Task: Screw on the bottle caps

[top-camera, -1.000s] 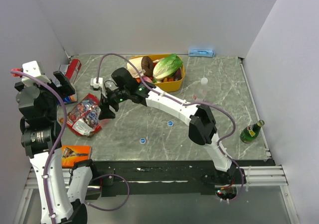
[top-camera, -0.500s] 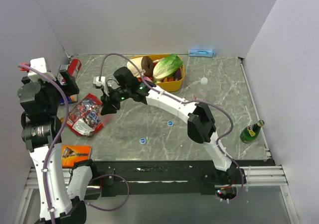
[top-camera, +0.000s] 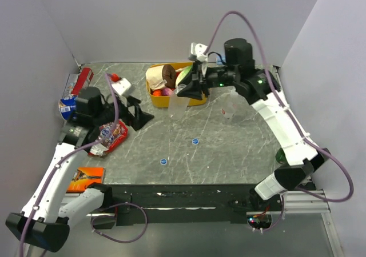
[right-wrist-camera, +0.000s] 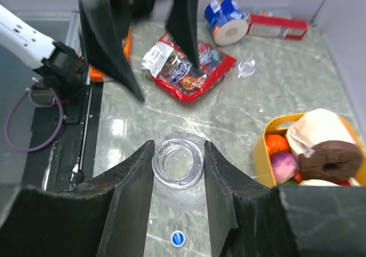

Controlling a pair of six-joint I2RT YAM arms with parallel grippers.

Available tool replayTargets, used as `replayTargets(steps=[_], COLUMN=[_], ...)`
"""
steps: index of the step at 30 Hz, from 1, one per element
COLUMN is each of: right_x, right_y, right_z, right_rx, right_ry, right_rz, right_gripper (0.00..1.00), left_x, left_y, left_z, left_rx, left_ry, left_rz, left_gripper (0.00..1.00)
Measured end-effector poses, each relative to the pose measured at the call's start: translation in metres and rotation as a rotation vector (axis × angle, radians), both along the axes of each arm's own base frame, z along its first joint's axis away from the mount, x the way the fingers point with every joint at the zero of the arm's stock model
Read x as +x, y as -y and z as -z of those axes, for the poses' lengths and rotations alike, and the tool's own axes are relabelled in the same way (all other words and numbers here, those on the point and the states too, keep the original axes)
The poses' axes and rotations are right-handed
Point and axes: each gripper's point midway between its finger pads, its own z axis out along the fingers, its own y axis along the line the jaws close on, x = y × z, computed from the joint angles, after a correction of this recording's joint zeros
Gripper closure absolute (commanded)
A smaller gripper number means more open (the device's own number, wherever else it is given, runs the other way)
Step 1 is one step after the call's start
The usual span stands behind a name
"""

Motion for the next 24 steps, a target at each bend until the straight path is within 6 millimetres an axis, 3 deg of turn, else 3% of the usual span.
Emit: replayTargets(steps=[4, 8, 18, 24], right_x=[-0.012, -0.016, -0.024, -0.027], right_y=[0.011, 0.007, -0.003, -0.011], right_z=[-0.019, -0.015, 0.002, -0.008], right_rx=[0.016, 0.009, 0.039, 0.077], right_ry=[0.003, -0.068, -0.253, -0.262], right_rz=[-0.008, -0.031, -0.047, -0.062], right_gripper=[0.89, 0.89, 0.89, 0.89], left_x=[-0.022, -0.035, -0.029, -0.027], left_y=[0.040, 0.069, 0.095, 0.111], left_z=[0.017, 0.027, 0.022, 0.035], left_rx=[-0.014, -0.023, -0.116, -0.114], left_ry=[0.045, 0.083, 0.128, 0.095], left_rz=[0.138, 0.212, 0.238, 0.295], left_gripper=[0.04, 0.04, 0.04, 0.03])
